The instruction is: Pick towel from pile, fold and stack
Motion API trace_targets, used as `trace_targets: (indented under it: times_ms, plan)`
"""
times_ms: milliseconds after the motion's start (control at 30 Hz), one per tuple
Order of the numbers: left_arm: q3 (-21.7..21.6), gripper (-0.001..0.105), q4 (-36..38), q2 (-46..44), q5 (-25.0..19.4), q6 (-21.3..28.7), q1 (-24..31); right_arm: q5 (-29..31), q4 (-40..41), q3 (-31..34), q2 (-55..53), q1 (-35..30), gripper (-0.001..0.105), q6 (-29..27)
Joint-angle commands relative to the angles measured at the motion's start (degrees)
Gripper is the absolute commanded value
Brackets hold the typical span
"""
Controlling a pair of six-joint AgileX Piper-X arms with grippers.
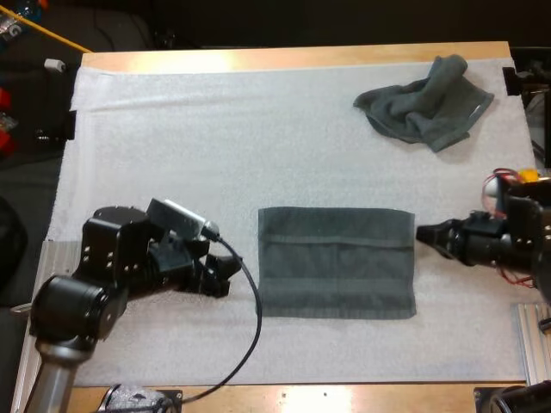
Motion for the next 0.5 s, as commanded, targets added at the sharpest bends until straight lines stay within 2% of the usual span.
trace_targets:
  times_ms: [0, 167, 333, 467]
  plan:
    - [-0.43, 0.06, 1.29, -0.68, -0.32, 0.3, 0.06, 1.39, 0.65, -0.23, -0.28, 2.08, 0.0, -0.99]
    - [-0.43, 0.06, 1.81, -1.38, -0.32, 0.3, 0.06, 12.11, 0.67, -0.23, 0.84, 11.98, 0.0, 0.18]
    - [-0.43, 0.06, 2.29, -1.21, -0.32, 0.3, 0.06, 13.91, -0.5, -0.23, 7.5, 17.18, 0.0, 3.29]
    - [-0.34, 0.06, 3.08, -1.21, -0.32, 0.3, 0.06, 13.9, -3.0, -0.92, 14.22, 17.89, 0.0, 4.22]
